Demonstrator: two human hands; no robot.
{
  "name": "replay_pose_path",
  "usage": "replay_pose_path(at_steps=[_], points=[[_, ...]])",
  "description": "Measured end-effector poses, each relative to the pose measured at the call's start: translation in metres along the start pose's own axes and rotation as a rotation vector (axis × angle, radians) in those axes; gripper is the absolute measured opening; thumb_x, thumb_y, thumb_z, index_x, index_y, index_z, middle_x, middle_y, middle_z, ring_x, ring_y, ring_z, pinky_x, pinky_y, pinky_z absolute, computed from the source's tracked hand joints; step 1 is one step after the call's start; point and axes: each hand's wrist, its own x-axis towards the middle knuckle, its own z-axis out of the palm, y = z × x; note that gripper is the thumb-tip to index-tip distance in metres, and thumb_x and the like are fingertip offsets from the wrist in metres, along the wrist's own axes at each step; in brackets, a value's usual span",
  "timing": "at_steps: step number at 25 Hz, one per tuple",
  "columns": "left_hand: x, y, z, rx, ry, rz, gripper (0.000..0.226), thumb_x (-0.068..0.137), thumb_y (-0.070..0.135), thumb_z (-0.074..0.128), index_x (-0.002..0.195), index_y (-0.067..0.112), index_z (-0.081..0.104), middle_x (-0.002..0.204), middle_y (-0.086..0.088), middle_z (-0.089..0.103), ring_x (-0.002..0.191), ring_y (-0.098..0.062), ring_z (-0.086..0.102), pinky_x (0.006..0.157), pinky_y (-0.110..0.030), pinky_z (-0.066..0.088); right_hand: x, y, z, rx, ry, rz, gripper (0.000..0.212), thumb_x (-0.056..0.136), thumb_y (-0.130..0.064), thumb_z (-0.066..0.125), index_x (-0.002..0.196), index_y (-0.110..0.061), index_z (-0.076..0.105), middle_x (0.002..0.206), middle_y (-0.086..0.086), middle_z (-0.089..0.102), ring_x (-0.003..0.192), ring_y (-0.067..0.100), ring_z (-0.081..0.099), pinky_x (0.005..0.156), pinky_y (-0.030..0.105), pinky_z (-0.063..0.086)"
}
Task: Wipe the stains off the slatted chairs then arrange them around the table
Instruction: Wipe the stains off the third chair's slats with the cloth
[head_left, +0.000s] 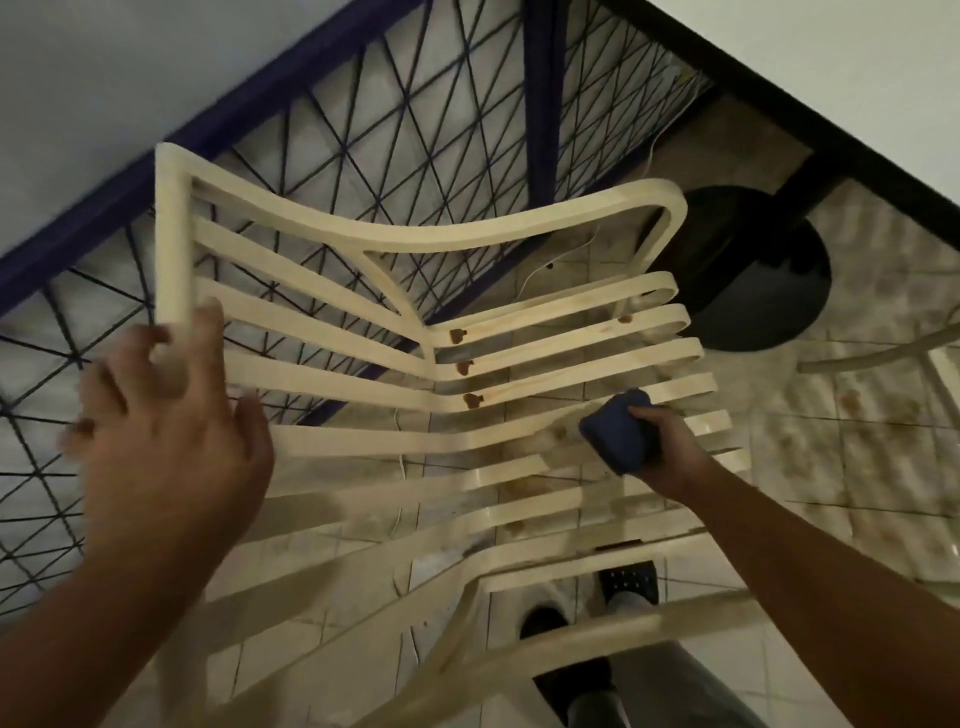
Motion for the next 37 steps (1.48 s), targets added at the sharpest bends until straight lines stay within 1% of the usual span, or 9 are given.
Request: replay_pose_path(at_steps=[4, 6, 12, 15, 18, 22, 26, 31, 37], points=[[0.001, 0.033, 0.031, 0.410, -0.202, 0.457, 0.073, 0.092, 0.053, 0.041, 0.151, 0.011, 0.046, 0.157, -0.027, 0.037, 0.147, -0.050, 0.028, 0.111, -0.080, 0.007, -0.002, -0.019, -0.020, -0.049, -0.004, -0.033, 0.056, 0.085, -0.016, 0.064, 0.140, -0.012, 0.054, 0.136, 0.016, 0.063, 0.128, 0.035, 0.058, 0.106, 0.049, 0.046], [0.001, 0.058, 0.065, 0.502, -0.339, 0.513, 0.072, 0.096, 0.061, 0.038, 0.152, 0.016, 0.041, 0.159, -0.022, 0.036, 0.150, -0.046, 0.024, 0.116, -0.074, 0.002, 0.001, -0.023, -0.026, -0.068, 0.007, -0.029, 0.061, 0.081, -0.013, 0.070, 0.139, -0.009, 0.055, 0.140, 0.020, 0.060, 0.124, 0.034, 0.061, 0.104, 0.047, 0.050], [0.002, 0.097, 0.151, 0.533, -0.341, 0.620, 0.085, 0.100, 0.066, 0.030, 0.158, 0.004, 0.023, 0.160, -0.028, 0.027, 0.149, -0.045, 0.024, 0.123, -0.063, 0.006, 0.006, -0.024, -0.025, 0.069, -0.013, 0.142, 0.047, 0.087, -0.002, 0.062, 0.134, -0.006, 0.055, 0.134, 0.023, 0.059, 0.117, 0.035, 0.061, 0.087, 0.044, 0.059], [0.001, 0.119, 0.181, 0.562, -0.361, 0.668, 0.089, 0.102, 0.066, 0.028, 0.160, 0.002, 0.012, 0.161, -0.031, 0.022, 0.147, -0.047, 0.026, 0.120, -0.066, 0.013, 0.007, -0.025, -0.020, 0.043, 0.004, 0.143, 0.041, 0.094, 0.002, 0.054, 0.133, -0.006, 0.054, 0.134, 0.024, 0.057, 0.121, 0.038, 0.059, 0.094, 0.046, 0.056], [0.004, 0.142, 0.204, 0.542, -0.411, 0.634, 0.082, 0.105, 0.061, 0.019, 0.161, 0.002, 0.005, 0.164, -0.033, 0.009, 0.151, -0.050, 0.015, 0.120, -0.068, 0.009, 0.014, -0.039, -0.021, 0.002, 0.138, 0.021, 0.047, 0.097, 0.002, 0.051, 0.143, -0.008, 0.043, 0.136, 0.022, 0.053, 0.121, 0.037, 0.057, 0.089, 0.044, 0.055], [0.005, 0.166, 0.231, 0.501, -0.440, 0.554, 0.093, 0.100, 0.071, 0.008, 0.161, 0.001, 0.007, 0.164, -0.034, 0.009, 0.152, -0.050, 0.008, 0.117, -0.072, -0.004, 0.031, -0.078, -0.034, 0.016, 0.534, -0.191, 0.043, 0.098, -0.010, 0.060, 0.138, -0.012, 0.046, 0.124, 0.012, 0.059, 0.099, 0.024, 0.063, 0.074, 0.033, 0.054], [0.003, 0.183, 0.254, 0.475, -0.512, 0.526, 0.129, 0.078, 0.096, 0.007, 0.158, -0.004, -0.007, 0.162, -0.040, -0.005, 0.151, -0.054, -0.005, 0.111, -0.076, -0.016, 0.045, -0.083, -0.043, -0.440, 0.866, -0.562, 0.030, 0.094, -0.018, 0.062, 0.119, -0.024, 0.047, 0.110, 0.002, 0.060, 0.098, 0.023, 0.063, 0.091, 0.038, 0.053], [-0.004, 0.204, 0.277, 0.447, -0.567, 0.488, 0.156, 0.061, 0.107, 0.019, 0.147, -0.016, -0.022, 0.151, -0.049, -0.025, 0.145, -0.062, -0.020, 0.109, -0.077, -0.019, 0.076, -0.052, -0.052, -1.220, 0.573, -0.732, 0.059, 0.096, -0.012, 0.055, 0.149, -0.015, 0.028, 0.135, 0.020, 0.053, 0.120, 0.039, 0.053, 0.098, 0.055, 0.048], [-0.005, 0.206, 0.299, 0.313, -0.528, 0.469, 0.159, 0.061, 0.107, 0.027, 0.142, -0.018, -0.029, 0.145, -0.048, -0.037, 0.141, -0.062, -0.028, 0.116, -0.067, -0.021, 0.095, -0.023, -0.045, -1.345, 0.549, -0.819, 0.079, 0.100, -0.009, 0.052, 0.163, -0.022, 0.006, 0.169, 0.010, 0.014, 0.157, 0.027, 0.006, 0.127, 0.053, 0.013]])
